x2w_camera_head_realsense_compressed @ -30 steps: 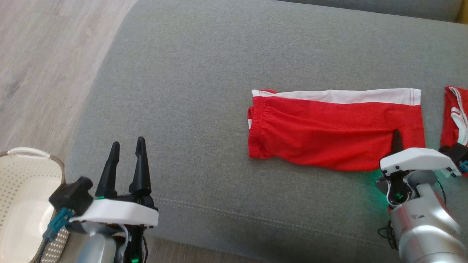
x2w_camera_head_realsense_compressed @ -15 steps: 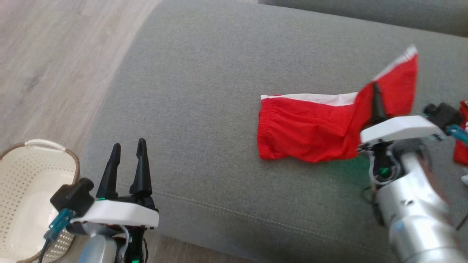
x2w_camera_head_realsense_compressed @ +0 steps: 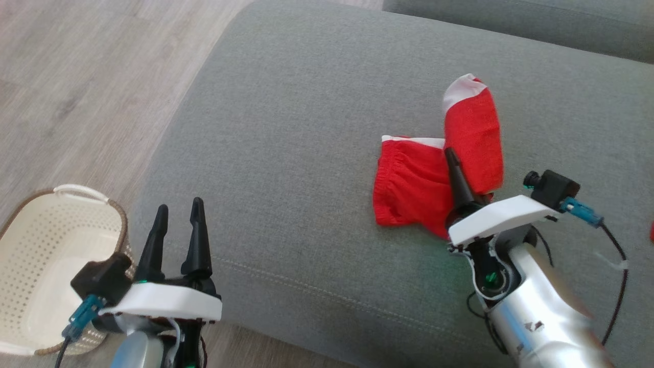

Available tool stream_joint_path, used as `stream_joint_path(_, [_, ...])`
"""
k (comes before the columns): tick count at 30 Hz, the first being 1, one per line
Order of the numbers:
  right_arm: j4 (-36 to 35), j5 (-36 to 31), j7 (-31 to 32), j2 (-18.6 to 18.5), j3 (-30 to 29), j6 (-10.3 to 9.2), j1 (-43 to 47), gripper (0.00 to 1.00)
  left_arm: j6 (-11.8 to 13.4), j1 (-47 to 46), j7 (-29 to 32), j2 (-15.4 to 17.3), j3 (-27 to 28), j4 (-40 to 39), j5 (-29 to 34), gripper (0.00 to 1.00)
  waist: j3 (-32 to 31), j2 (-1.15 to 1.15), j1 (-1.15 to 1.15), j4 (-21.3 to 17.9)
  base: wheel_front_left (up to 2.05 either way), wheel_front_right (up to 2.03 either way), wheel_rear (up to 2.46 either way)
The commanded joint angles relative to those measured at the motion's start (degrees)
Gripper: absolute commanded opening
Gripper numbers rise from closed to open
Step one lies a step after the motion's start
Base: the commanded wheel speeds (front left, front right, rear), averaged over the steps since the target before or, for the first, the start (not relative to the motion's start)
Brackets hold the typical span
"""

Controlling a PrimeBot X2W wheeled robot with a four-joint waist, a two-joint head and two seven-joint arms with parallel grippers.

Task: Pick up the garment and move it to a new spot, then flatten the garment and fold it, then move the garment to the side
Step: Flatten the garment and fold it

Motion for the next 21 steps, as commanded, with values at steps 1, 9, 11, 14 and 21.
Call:
stream_joint_path(1, [-2.1,0.5,-0.5,0.8,2.0,0.00,-1.5,0.00,0.4,-1.3,-0.4,0.3,1.6,-1.6,-0.6,1.00,0.1,0.00,0.00,0.5,0.00,0.00,0.00])
stream_joint_path(9, [1.2,-5.0,-0.5,0.8,4.4,0.00,-2.4,1.00,0.8,-1.2,-0.4,0.3,1.0,-1.5,-1.6,1.00,0.7,0.00,0.00,2.2,0.00,0.00,0.00])
stream_joint_path(11, [1.2,-5.5,-0.5,0.8,5.3,0.00,-2.4,1.00,0.9,-1.2,-0.4,0.3,0.7,-1.2,-1.7,1.00,0.7,0.00,0.00,2.6,0.00,0.00,0.00])
stream_joint_path(14, [0.4,-6.9,-0.5,0.8,6.2,0.00,-2.3,1.00,1.1,-1.2,-0.4,0.3,0.2,-1.2,-2.0,1.00,0.8,0.00,0.00,3.0,0.00,0.00,0.00])
stream_joint_path(21, [0.9,-15.9,-0.5,0.8,9.6,0.00,-2.6,1.00,1.4,-1.2,-0.4,0.3,0.1,-1.2,-2.4,1.00,1.0,0.00,0.00,3.2,0.00,0.00,0.00])
